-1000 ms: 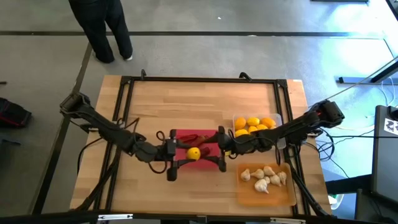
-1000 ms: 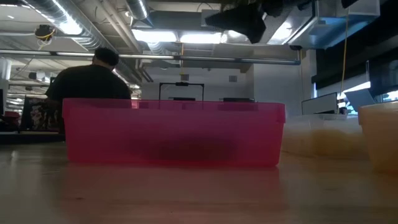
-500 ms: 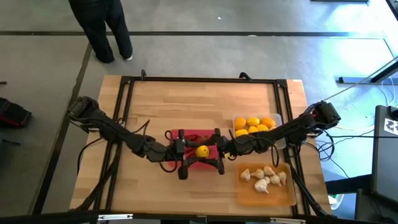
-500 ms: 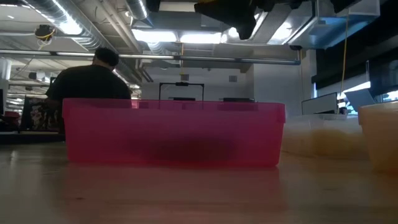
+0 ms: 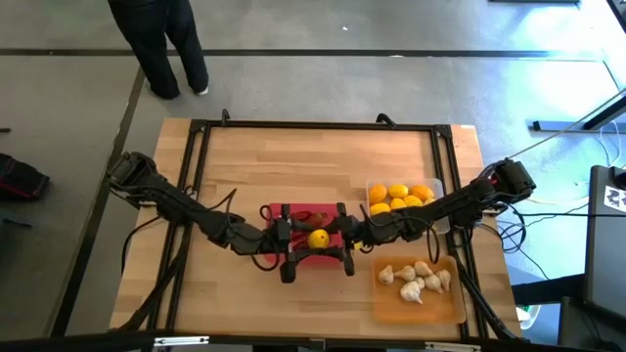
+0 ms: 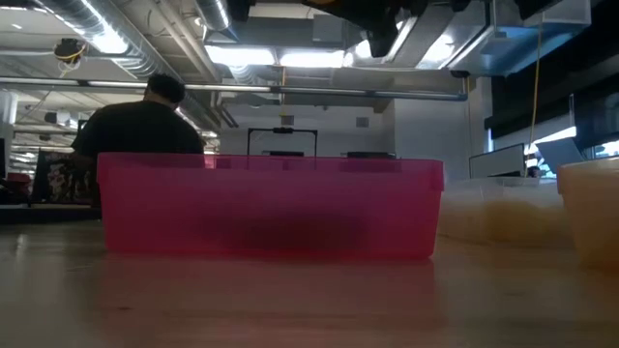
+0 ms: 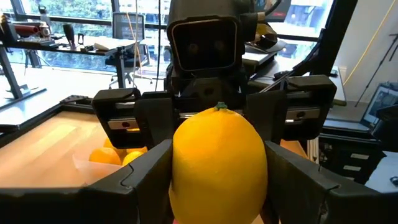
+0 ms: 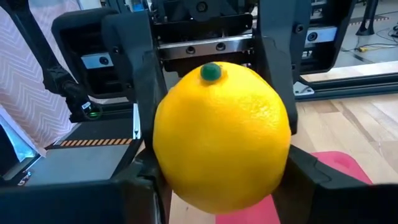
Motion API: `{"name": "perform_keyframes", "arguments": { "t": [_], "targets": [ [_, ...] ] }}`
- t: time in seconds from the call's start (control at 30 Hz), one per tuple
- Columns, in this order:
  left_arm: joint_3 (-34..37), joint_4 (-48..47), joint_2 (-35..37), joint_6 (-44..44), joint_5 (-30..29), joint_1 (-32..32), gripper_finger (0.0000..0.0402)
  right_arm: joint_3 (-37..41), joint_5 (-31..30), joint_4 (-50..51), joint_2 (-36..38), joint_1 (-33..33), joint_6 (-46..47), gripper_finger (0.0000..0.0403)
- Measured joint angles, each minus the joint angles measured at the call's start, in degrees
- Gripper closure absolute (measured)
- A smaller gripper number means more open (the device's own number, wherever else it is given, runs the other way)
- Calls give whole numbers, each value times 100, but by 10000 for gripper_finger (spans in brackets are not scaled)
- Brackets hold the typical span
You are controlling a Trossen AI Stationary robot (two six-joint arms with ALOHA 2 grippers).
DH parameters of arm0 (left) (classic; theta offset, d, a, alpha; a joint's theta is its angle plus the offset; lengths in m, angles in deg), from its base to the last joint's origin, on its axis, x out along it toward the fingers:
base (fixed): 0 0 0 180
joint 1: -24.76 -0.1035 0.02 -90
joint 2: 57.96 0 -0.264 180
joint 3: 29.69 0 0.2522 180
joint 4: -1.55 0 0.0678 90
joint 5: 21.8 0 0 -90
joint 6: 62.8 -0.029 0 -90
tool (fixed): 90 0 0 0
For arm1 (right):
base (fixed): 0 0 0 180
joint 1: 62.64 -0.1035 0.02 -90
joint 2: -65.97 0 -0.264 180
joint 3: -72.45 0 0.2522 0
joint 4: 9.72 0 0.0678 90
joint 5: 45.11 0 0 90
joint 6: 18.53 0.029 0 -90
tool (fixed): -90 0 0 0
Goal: Sort produce into baskets
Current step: Put the yellow lemon into the transparent bin
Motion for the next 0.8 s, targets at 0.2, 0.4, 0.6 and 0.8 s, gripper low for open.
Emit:
{"name": "perform_keyframes", "arguments": {
  "t": [0.2, 0.4, 0.6, 0.8],
  "targets": [
    [0, -56, 0, 144, 3, -2, 167, 0, 23, 49, 0, 4, 2, 222],
    [0, -265, 109, 100, 120, -11, 167, -12, -28, 173, 5, 4, -7, 209],
    [-11, -643, 503, 53, 156, 31, 167, -7, -178, 552, 199, 5, -12, 217],
    [-7, -1159, 670, -87, 52, 97, 167, -9, -747, 1446, 667, 4, 4, 212]
  ]
}}
